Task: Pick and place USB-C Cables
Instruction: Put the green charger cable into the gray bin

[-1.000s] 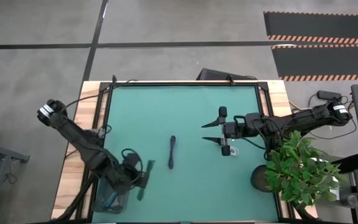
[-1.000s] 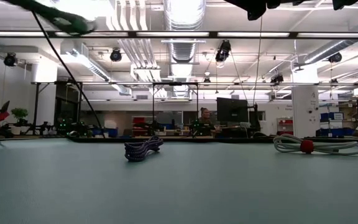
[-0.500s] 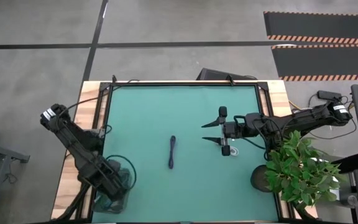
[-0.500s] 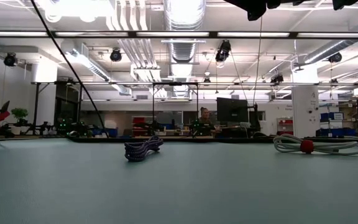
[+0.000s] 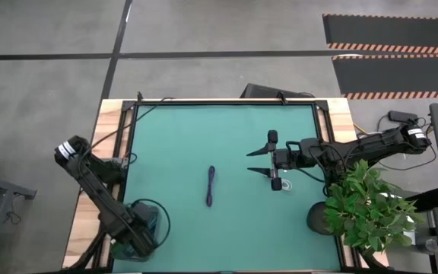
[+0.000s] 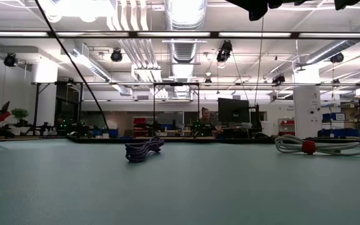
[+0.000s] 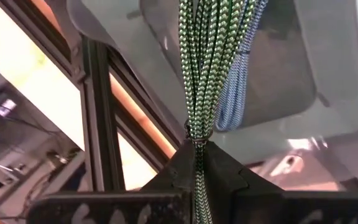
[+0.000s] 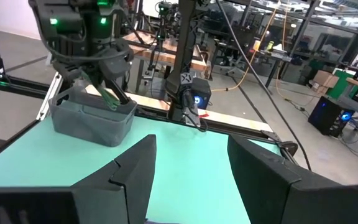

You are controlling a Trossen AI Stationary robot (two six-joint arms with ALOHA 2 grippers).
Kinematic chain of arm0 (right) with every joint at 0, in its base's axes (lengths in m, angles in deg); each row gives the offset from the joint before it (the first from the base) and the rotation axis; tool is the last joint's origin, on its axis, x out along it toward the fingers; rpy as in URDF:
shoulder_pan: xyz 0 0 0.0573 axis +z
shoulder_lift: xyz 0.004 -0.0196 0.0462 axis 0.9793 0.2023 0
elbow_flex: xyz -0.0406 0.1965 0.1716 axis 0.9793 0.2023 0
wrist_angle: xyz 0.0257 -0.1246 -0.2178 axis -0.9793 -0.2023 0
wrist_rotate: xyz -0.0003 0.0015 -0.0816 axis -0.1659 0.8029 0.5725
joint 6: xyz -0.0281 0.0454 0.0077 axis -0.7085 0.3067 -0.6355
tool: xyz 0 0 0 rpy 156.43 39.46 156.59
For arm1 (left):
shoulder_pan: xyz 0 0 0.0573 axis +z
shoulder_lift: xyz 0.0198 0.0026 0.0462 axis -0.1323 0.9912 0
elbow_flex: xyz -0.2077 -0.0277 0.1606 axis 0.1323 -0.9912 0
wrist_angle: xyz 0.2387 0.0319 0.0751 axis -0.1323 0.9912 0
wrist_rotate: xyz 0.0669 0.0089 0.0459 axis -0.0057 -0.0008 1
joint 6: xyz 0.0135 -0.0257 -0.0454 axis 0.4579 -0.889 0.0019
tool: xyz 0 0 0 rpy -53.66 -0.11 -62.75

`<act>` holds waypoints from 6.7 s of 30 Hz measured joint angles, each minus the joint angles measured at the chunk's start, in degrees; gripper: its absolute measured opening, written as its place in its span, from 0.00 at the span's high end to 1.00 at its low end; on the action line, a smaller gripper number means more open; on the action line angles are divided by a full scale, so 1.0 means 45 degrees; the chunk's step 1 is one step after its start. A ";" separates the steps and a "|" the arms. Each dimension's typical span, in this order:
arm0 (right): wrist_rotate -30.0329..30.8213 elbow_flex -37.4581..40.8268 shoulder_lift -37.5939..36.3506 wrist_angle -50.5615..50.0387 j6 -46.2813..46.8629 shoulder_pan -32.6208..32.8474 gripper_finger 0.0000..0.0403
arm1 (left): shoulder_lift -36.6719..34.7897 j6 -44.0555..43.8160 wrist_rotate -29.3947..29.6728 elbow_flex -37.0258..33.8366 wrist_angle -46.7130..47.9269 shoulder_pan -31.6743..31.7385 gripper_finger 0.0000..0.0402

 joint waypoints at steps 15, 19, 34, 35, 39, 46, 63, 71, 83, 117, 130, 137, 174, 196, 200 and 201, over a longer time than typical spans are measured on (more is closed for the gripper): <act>-0.0004 -0.0005 0.0000 0.0028 0.0059 0.0000 0.52 | 0.0217 0.0790 0.1796 -0.0026 0.0120 -0.0145 1.00; 0.0000 -0.0006 0.0000 0.0025 -0.0033 0.0000 0.52 | 0.0217 0.0754 0.1982 -0.0160 0.0106 -0.0473 1.00; 0.0000 -0.0010 0.0000 0.0001 -0.0016 0.0000 0.52 | 0.0221 0.0674 0.2038 -0.1624 -0.0877 -0.0665 1.00; 0.0000 -0.0010 0.0000 -0.0001 -0.0016 0.0000 0.52 | 0.0222 0.0674 0.2038 -0.1690 -0.1091 -0.0665 1.00; 0.0002 -0.0010 0.0000 -0.0006 -0.0011 0.0002 0.52 | 0.0222 0.0674 0.2038 -0.1715 -0.1864 -0.0665 1.00; 0.0005 -0.0010 0.0005 -0.0011 -0.0025 0.0000 0.52 | 0.0222 0.0664 0.2038 -0.1912 -0.2232 -0.0665 1.00; 0.0005 -0.0010 0.0005 -0.0015 -0.0045 0.0000 0.52 | 0.0222 0.0368 0.2038 -0.2919 -0.2785 -0.0665 1.00; 0.0006 -0.0010 0.0005 -0.0015 -0.0045 0.0000 0.52 | 0.0222 0.0340 0.2038 -0.2900 -0.2944 -0.0665 1.00; 0.0010 -0.0010 0.0005 -0.0016 -0.0037 0.0000 0.52 | 0.0217 0.0319 0.2033 -0.2764 -0.3136 -0.0665 1.00; 0.0015 -0.0010 0.0005 -0.0030 0.0072 0.0000 0.52 | 0.0207 -0.0021 0.1906 -0.2773 -0.3722 -0.0544 1.00; 0.0015 -0.0010 0.0005 -0.0030 0.0089 0.0000 0.52 | 0.0207 -0.0035 0.1868 -0.2783 -0.3675 -0.0544 1.00; 0.0015 -0.0010 0.0005 -0.0030 0.0086 0.0000 0.52 | 0.0202 0.0009 0.1871 -0.2797 -0.3566 -0.0544 1.00; 0.0013 -0.0010 0.0005 -0.0030 0.0047 0.0000 0.52 | 0.0200 0.0011 0.1874 -0.3444 -0.3679 -0.0549 0.91; 0.0013 -0.0010 0.0005 -0.0034 0.0037 0.0000 0.52 | 0.0193 0.0004 0.1873 -0.3385 -0.3727 -0.0549 0.90; 0.0011 -0.0010 0.0005 -0.0032 -0.0030 0.0000 0.52 | 0.0193 0.0004 0.1868 -0.3385 -0.3717 -0.0549 0.90; 0.0012 -0.0010 0.0005 -0.0032 -0.0030 0.0000 0.52 | 0.0193 0.0004 0.1868 -0.3385 -0.3715 -0.0549 0.90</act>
